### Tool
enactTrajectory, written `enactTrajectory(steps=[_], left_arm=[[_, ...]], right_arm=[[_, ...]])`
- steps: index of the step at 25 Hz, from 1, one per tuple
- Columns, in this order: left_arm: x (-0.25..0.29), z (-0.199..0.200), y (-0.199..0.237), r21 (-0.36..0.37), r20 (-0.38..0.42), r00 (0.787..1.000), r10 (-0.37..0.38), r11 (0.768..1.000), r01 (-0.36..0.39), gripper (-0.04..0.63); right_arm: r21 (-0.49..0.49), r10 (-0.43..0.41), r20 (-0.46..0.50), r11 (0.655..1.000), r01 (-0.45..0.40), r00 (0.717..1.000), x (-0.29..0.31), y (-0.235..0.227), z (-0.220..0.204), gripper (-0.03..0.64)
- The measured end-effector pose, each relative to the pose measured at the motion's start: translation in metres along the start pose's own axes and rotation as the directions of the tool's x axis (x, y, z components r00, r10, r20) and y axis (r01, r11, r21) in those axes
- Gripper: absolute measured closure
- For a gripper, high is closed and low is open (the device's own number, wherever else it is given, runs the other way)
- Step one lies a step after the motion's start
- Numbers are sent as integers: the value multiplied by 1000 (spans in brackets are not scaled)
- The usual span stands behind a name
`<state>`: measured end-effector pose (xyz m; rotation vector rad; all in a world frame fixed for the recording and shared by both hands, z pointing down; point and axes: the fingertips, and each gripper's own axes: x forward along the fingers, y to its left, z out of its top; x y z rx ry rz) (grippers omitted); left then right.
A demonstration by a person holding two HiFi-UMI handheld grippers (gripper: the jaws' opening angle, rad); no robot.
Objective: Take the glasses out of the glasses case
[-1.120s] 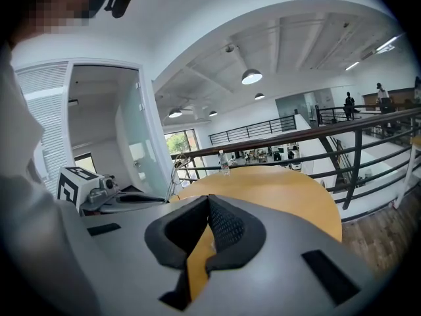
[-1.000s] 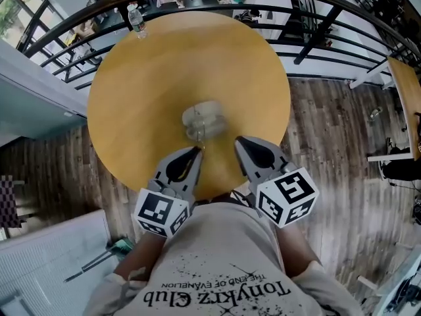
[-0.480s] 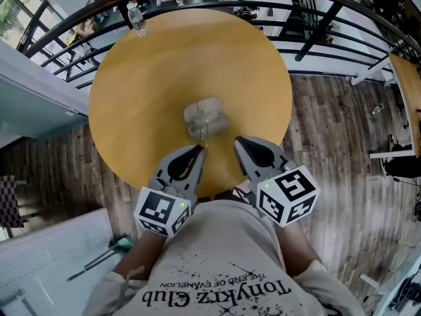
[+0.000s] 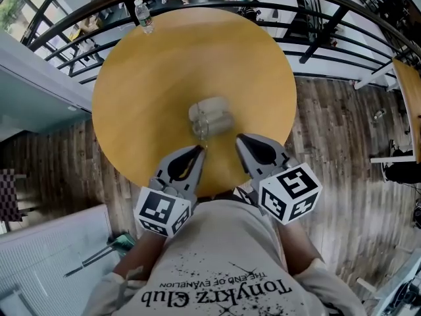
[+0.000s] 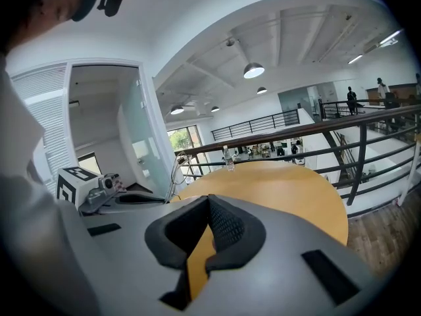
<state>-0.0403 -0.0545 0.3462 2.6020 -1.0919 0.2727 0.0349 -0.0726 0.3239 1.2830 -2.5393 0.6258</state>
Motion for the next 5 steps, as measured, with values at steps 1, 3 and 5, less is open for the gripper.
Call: enactTrajectory(steps=[1, 3, 5], left_arm=[[-1, -1, -1, 0, -2, 1000, -1, 1000, 1, 560], [-2, -3, -2, 1, -6, 1000, -4, 1000, 4, 561], [-3, -5, -2, 3, -10, 1000, -8, 1000, 8, 561]], right_arm=[[-1, 1, -2, 1000, -1, 1000, 0, 0, -1, 592], [1, 2, -2, 1000, -2, 1000, 0, 2, -3, 592], [4, 2, 0, 1000, -2, 1000, 0, 4, -4, 592]])
